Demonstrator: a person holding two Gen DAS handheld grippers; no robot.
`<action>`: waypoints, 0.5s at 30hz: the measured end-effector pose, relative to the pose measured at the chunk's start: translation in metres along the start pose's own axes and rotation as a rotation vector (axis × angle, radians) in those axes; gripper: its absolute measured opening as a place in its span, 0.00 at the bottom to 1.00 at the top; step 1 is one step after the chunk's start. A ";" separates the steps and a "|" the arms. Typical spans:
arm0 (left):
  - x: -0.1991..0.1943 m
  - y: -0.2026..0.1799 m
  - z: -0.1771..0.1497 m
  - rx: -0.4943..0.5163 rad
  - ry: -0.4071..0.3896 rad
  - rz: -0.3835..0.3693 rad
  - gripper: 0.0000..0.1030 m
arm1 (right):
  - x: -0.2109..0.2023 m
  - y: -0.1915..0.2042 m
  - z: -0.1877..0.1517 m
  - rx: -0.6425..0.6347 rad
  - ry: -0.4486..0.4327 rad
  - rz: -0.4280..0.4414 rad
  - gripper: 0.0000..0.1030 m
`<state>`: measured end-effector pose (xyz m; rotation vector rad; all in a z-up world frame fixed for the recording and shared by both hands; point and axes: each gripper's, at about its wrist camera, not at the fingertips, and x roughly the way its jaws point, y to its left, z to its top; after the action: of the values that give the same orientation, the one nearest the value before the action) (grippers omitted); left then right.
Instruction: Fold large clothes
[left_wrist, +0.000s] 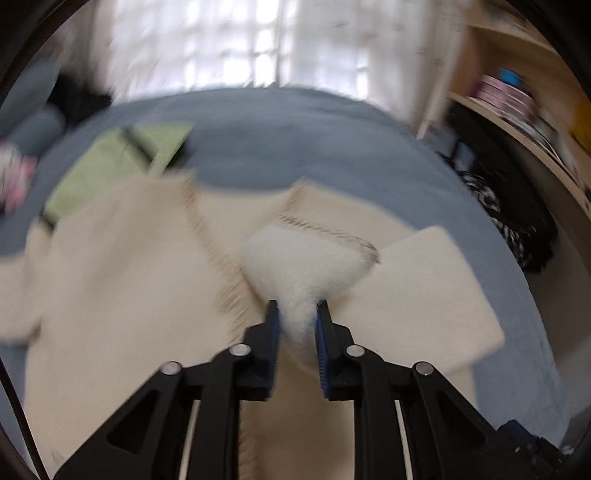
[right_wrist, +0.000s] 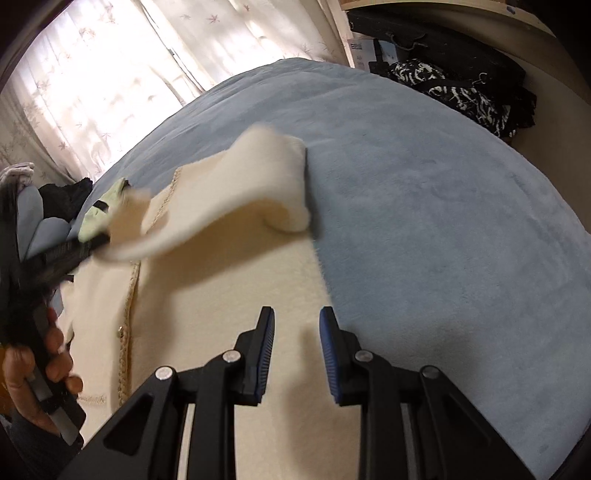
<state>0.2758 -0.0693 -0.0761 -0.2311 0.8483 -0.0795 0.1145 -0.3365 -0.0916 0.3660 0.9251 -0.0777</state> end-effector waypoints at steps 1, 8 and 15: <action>0.004 0.019 -0.006 -0.045 0.040 -0.032 0.24 | 0.001 0.000 0.000 -0.002 0.005 0.002 0.24; 0.010 0.093 -0.027 -0.210 0.101 -0.045 0.43 | 0.005 0.012 -0.006 -0.030 0.032 0.013 0.24; 0.024 0.128 -0.017 -0.271 0.117 -0.104 0.46 | 0.003 0.021 -0.004 -0.059 0.029 0.002 0.24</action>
<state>0.2759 0.0481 -0.1347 -0.5295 0.9635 -0.0755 0.1182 -0.3158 -0.0905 0.3139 0.9536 -0.0426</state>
